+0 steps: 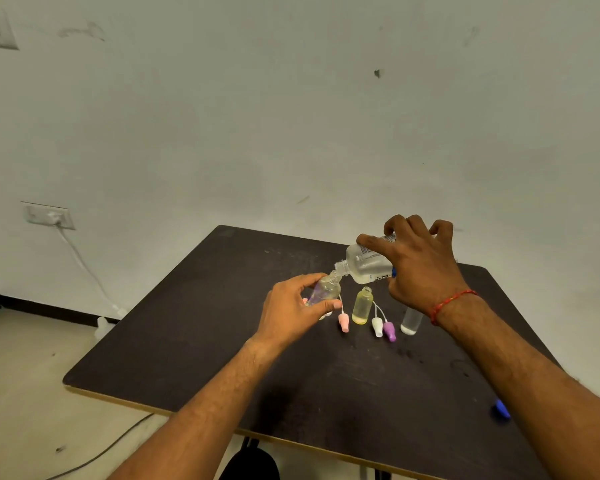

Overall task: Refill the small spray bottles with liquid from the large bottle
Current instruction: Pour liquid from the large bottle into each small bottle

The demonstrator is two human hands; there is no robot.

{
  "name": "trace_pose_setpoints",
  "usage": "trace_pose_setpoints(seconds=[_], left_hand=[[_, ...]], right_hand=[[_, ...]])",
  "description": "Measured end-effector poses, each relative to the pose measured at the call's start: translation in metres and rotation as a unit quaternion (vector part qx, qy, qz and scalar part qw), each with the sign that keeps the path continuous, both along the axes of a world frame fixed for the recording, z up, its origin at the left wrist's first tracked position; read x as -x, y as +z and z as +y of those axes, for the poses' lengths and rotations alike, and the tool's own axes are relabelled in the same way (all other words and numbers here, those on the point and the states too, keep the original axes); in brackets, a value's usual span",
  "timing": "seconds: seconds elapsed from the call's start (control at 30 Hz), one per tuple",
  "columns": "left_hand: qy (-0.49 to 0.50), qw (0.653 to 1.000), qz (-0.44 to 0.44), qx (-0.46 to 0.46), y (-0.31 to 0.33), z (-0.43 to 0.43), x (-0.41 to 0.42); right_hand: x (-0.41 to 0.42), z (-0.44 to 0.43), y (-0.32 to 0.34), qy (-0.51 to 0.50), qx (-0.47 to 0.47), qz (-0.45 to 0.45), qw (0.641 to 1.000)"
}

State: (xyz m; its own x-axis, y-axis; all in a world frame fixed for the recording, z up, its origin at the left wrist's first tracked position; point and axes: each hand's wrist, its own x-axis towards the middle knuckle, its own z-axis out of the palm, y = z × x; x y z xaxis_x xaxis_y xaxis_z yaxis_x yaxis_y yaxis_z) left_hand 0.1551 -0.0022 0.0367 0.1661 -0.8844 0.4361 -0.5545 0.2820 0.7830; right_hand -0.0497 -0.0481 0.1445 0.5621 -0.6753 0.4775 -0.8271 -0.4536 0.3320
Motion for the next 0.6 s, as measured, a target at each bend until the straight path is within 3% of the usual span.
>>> trace_pose_setpoints(seconds=[0.6], left_hand=[[-0.006,1.000,0.009,-0.011,-0.0026,-0.0022,-0.0006]], right_hand=[[-0.0018,-0.0011,0.0006,0.015,0.015,0.001,1.000]])
